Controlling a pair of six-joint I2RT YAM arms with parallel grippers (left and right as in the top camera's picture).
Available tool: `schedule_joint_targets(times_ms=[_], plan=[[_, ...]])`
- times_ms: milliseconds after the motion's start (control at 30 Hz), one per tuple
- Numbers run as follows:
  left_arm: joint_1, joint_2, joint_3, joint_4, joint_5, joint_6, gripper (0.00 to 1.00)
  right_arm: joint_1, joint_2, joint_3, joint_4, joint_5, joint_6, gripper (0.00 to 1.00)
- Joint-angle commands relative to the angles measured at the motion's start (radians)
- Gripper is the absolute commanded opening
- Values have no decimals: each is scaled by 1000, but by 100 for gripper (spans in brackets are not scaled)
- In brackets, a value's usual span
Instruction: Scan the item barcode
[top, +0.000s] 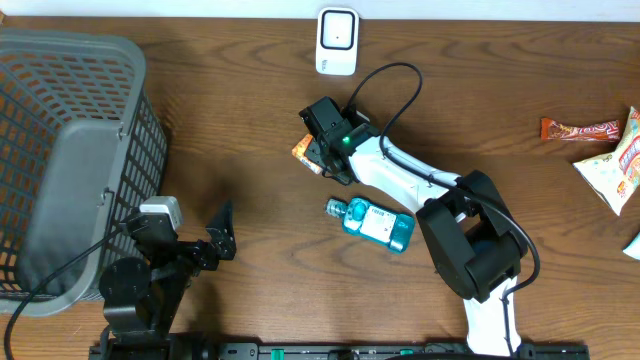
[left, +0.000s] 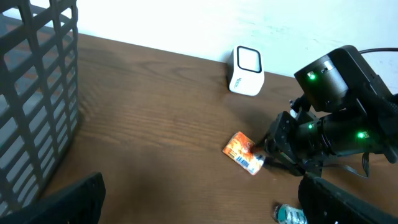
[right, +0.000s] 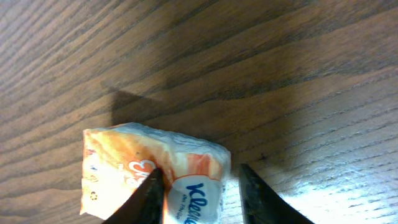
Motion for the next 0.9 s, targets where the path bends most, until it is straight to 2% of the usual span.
schedule_joint_targets(times_ms=[0,100,167,300,400,467,700,800,867], plan=[[-3,0,-1,1,9,-4,99,4,20,-14,-5,16,6,30],[-2,0,-1,1,9,-4,99,5,38,-14,-4,14,6,36],[-2,0,-1,1,9,-4,99,5,53,-14,-5,6,6,44],[-2,0,-1,1,9,-4,99,5,80,-14,-2,-26,6,45],[-2,0,-1,1,9,-4,99,5,101,-14,-1,-37,6,23],[-2,0,-1,1,9,-4,99,5,104,-14,-2,-37,6,1],[-2,0,-1,1,9,-4,99,-12,87,-13,-14,-38,-36,1],[-3,0,-1,1,9,-4,99,-52,30,-11,-80,-137,-58,1],[-2,0,-1,1,9,-4,99,-87,-16,-11,-112,-262,-154,1]])
